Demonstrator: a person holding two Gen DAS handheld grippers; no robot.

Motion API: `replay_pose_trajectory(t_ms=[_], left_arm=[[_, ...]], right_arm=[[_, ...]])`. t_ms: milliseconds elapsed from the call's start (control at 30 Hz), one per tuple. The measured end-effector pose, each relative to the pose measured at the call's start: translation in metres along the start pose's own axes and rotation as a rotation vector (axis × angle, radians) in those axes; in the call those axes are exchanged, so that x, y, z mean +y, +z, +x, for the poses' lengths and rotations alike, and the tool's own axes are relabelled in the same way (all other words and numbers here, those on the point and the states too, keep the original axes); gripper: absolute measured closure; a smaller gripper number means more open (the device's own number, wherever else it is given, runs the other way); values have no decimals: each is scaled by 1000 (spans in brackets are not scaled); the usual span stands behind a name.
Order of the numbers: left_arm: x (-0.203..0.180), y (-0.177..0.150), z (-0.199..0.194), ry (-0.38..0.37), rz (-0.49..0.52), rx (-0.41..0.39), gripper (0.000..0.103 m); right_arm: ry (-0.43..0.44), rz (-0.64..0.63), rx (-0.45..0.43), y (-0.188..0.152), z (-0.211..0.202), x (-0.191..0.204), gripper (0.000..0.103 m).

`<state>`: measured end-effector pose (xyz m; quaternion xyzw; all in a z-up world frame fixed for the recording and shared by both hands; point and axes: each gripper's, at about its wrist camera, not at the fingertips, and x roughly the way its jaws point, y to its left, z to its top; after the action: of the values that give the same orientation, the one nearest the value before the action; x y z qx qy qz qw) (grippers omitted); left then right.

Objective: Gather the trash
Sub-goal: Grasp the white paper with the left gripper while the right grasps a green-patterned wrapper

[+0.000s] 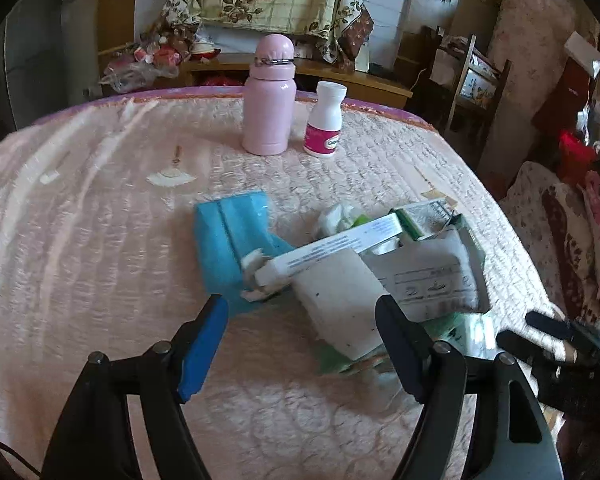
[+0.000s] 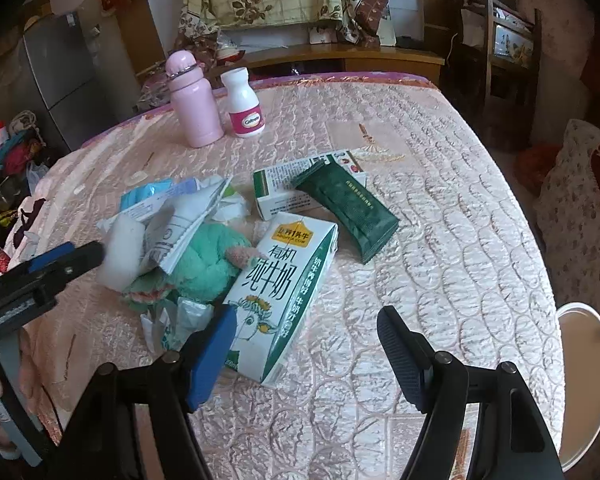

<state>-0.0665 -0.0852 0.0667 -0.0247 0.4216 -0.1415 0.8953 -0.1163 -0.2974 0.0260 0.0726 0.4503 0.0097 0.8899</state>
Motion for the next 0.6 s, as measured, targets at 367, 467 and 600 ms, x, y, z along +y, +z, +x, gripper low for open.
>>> replay_pose_trajectory(t_ms=[367,467,600], left_arm=[[-8,11,7,-112,-64,-5,30],[-9,12,11,-101,-48,8,35],[-3,10,19,-99,-56,48,69]], right_arm=[[52,-56,-6,-11,-10,10,27],[89,-57,8,-12,-9,13,27],[150,-92,-2,-16,-12,29,27]])
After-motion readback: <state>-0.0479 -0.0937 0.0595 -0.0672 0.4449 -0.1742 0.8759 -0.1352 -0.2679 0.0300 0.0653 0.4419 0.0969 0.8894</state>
